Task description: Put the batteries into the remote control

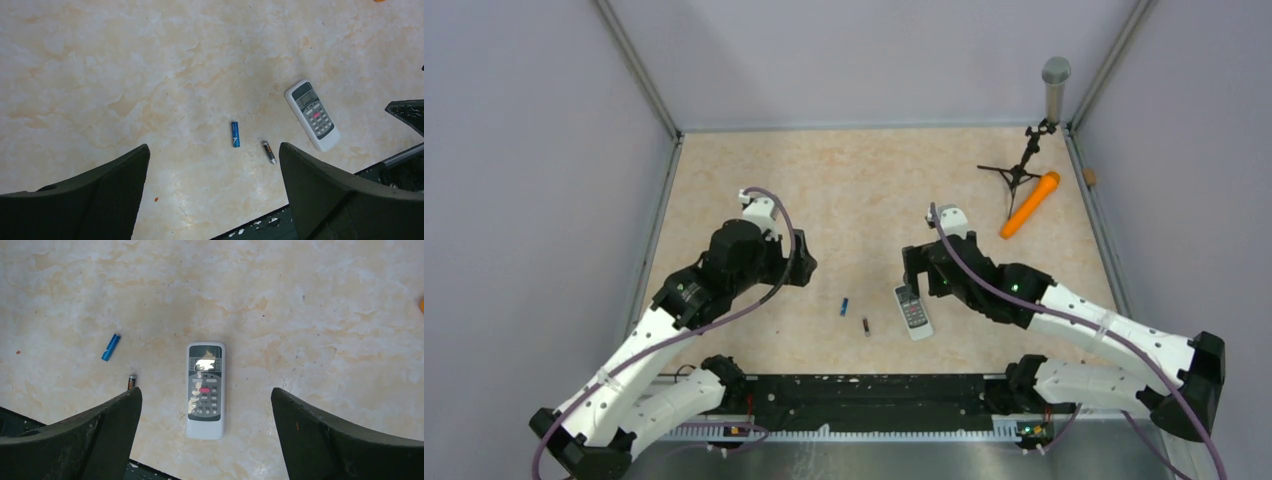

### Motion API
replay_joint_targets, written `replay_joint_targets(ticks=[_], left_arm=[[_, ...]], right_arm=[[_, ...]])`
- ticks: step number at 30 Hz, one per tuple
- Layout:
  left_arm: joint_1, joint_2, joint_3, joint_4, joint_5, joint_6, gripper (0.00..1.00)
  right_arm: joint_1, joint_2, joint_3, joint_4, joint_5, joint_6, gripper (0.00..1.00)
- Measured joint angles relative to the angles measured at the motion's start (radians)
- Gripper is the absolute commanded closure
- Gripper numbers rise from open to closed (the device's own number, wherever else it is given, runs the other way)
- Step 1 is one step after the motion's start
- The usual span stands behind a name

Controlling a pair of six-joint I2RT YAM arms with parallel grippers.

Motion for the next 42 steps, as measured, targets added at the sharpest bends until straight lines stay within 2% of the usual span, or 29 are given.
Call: replay_joint_targets(ticks=[15,24,42], left_arm=[[0.0,-0.013,0.014,-0.041,0.045,0.098,0.01],[0.0,-0.027,0.002,-0.038,0.055,0.106,0.01],[0.0,-0.053,-0.032,-0.033,0.06,0.109,0.01]], right_arm=[[0.0,0.021,-0.112,-0.008,-0.139,0.029,0.09],[0.021,0.152,-0.13,0.0,-0.161,0.071,0.16],[0.042,0.351,-0.186,0.1,-0.166,0.159,0.18]])
